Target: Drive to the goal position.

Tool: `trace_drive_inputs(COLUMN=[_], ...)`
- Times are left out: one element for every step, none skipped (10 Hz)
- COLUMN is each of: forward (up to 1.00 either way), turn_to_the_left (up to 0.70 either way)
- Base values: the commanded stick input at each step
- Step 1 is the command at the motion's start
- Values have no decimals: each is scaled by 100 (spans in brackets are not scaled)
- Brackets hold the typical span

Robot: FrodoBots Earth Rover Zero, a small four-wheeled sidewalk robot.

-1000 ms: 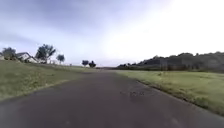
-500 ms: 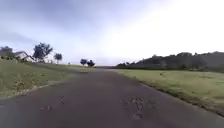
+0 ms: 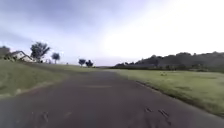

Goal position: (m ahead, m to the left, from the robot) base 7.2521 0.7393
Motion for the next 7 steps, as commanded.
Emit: trace_drive_inputs(forward=[100, 100, 100, 100, 100, 100, 100], turn_to_the_left=[18, 27, 27, 27, 16, 0, 0])
